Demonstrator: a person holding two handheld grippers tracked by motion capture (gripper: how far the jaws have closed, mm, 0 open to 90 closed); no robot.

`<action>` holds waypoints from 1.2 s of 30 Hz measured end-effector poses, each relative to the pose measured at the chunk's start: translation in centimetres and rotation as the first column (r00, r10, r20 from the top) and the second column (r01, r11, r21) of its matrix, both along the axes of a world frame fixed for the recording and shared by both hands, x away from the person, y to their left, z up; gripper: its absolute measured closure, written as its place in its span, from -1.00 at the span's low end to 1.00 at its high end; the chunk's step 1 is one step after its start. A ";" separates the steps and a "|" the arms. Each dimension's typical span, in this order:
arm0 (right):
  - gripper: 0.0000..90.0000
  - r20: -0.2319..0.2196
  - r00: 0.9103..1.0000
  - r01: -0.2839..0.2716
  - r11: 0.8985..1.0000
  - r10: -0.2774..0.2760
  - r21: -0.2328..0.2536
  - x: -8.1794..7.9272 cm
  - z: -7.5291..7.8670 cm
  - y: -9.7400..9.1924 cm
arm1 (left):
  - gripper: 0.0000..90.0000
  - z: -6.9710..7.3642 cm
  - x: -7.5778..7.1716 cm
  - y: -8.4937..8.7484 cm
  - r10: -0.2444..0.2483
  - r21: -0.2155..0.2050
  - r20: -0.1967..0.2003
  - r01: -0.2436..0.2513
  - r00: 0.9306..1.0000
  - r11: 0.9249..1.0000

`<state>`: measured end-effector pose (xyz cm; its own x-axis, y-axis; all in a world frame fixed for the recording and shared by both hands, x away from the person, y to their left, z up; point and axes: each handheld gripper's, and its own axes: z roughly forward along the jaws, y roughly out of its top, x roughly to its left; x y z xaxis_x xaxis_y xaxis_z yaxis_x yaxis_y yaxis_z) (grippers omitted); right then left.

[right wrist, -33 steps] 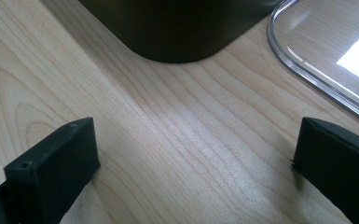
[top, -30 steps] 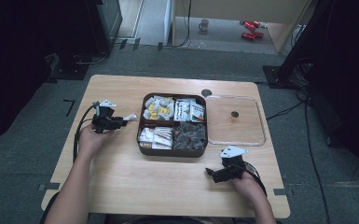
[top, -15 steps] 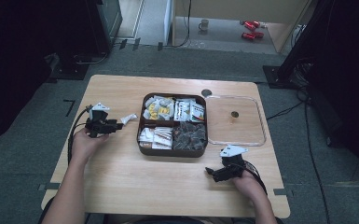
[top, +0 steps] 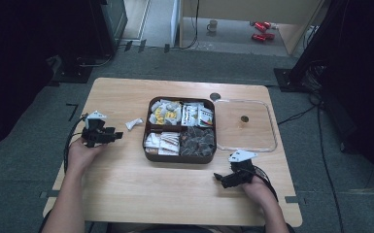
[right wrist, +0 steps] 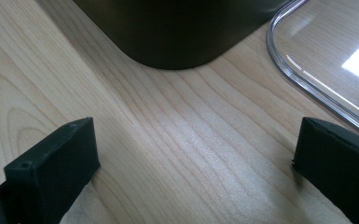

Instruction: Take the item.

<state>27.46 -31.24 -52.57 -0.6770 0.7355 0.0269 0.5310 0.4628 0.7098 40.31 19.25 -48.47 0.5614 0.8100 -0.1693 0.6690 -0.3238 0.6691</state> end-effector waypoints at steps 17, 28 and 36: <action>-1.00 0.000 1.000 0.000 1.000 0.000 0.000 0.0 0.0 0.0 | 0.04 -1.1 0.0 3.5 0.052 0.020 0.005 -0.052 0.999 0.998; -1.00 0.000 1.000 0.001 1.000 -0.001 -0.001 0.0 0.0 0.0 | -0.02 -1.9 0.0 4.0 0.044 0.070 0.041 -0.047 0.998 0.996; -1.00 0.001 1.000 -0.001 1.000 0.001 -0.001 0.0 0.0 0.0 | -0.26 -2.6 -0.4 4.0 0.035 0.114 0.124 -0.049 0.992 0.992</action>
<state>27.50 -31.23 -52.57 -0.6775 0.7351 0.0253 0.5298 0.4639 0.7100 39.90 23.29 -51.04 0.5369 0.8437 -0.0044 0.5995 -0.3778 0.7056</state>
